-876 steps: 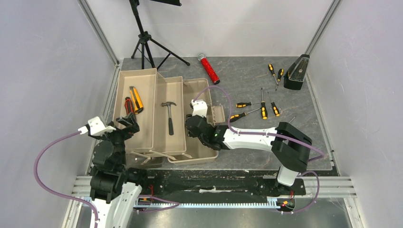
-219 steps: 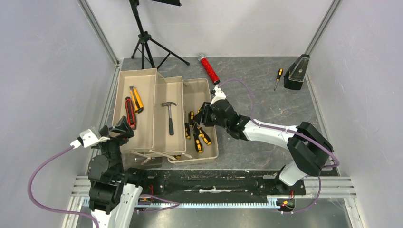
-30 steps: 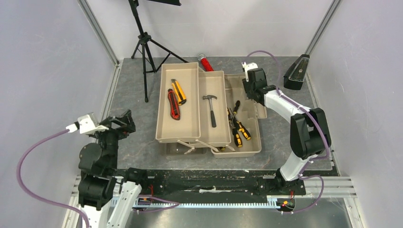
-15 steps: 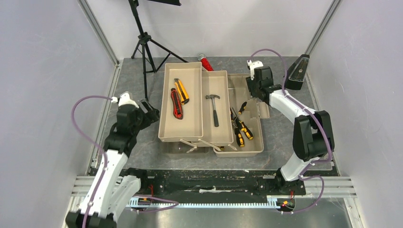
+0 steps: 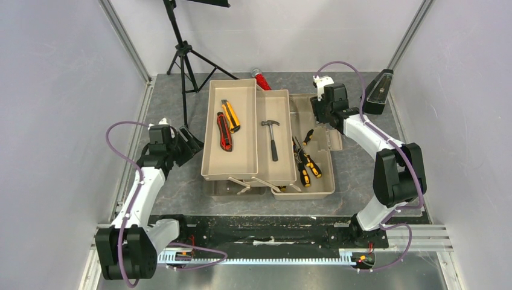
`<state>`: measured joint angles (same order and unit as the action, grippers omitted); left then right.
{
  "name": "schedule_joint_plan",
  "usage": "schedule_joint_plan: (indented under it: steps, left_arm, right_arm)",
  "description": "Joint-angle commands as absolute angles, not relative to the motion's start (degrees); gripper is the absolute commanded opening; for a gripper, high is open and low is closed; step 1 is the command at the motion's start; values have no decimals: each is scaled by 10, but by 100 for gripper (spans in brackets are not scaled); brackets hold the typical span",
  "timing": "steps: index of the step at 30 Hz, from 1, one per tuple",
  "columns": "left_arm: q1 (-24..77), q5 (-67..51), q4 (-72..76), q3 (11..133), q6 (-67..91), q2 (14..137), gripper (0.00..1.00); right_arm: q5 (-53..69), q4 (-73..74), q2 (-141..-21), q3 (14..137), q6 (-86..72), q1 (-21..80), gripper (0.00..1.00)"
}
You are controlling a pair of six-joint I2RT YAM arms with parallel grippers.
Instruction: Pack the tool kit
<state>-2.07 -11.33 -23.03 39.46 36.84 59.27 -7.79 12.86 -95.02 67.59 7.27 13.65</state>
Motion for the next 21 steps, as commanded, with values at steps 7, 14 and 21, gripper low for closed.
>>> schedule_joint_plan:
  steps: [7, 14, 21]
  left_arm:
    - [70, -50, -297, 383, 344, 556, 67]
    - [142, 67, -303, 378, 368, 579, 60]
    - [186, 126, -310, 386, 370, 576, 31]
  right_arm:
    - [-56, 97, -935, 687, 55, 134, 50]
    - [-51, 97, -932, 688, 51, 134, 51]
    - [-46, 95, -933, 686, 45, 134, 51]
